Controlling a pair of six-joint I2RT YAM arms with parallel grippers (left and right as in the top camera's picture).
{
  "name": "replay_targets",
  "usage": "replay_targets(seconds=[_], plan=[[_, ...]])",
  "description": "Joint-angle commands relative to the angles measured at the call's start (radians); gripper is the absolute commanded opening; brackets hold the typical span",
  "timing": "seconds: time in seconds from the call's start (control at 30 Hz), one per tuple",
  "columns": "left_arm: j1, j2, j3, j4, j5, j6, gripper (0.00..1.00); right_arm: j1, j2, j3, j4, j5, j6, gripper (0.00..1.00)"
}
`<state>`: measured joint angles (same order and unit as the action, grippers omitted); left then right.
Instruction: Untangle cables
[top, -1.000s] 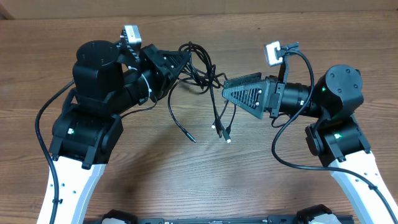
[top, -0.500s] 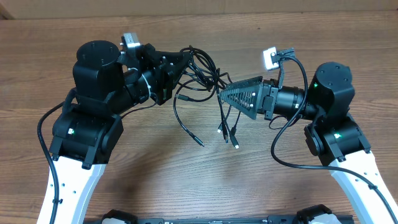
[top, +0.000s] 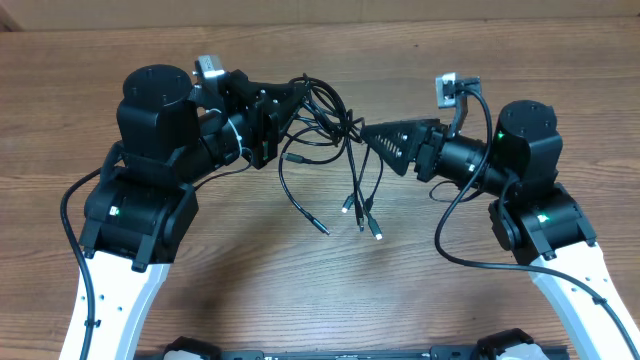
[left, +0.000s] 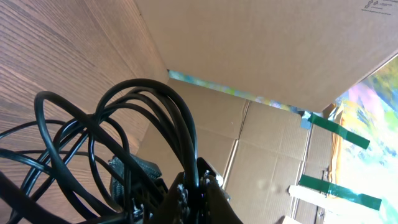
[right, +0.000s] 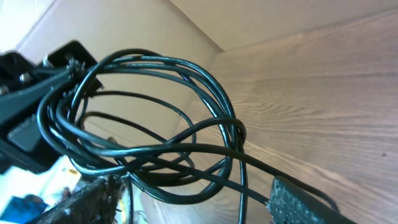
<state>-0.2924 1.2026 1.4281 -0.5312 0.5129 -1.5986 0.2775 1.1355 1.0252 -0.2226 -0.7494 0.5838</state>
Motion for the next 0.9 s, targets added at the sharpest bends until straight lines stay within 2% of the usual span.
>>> replay_targets(seconds=[0.0,0.2,0.33,0.4,0.57,0.87], plan=[[0.006,-0.007,0.023,0.008,0.008,-0.022,0.04,0.003,-0.002,0.015,0.003,-0.036,-0.166,0.77],[0.006,-0.007,0.023,0.008,0.009,-0.024,0.04,0.003,-0.002,0.015,0.003,-0.087,-0.38,0.76],[0.006,-0.007,0.023,0.008,0.008,-0.026,0.04,0.003,-0.002,0.015,0.003,-0.163,-0.507,0.65],[0.006,-0.006,0.023,0.008,0.002,-0.026,0.04,0.003,-0.002,0.015,0.004,-0.216,-0.559,0.64],[0.001,0.0,0.023,0.008,0.017,-0.052,0.04,0.005,-0.001,0.015,0.003,-0.328,-0.684,0.65],[-0.01,0.0,0.023,0.007,0.053,-0.063,0.04,0.031,0.028,0.015,0.012,-0.323,-0.825,0.62]])
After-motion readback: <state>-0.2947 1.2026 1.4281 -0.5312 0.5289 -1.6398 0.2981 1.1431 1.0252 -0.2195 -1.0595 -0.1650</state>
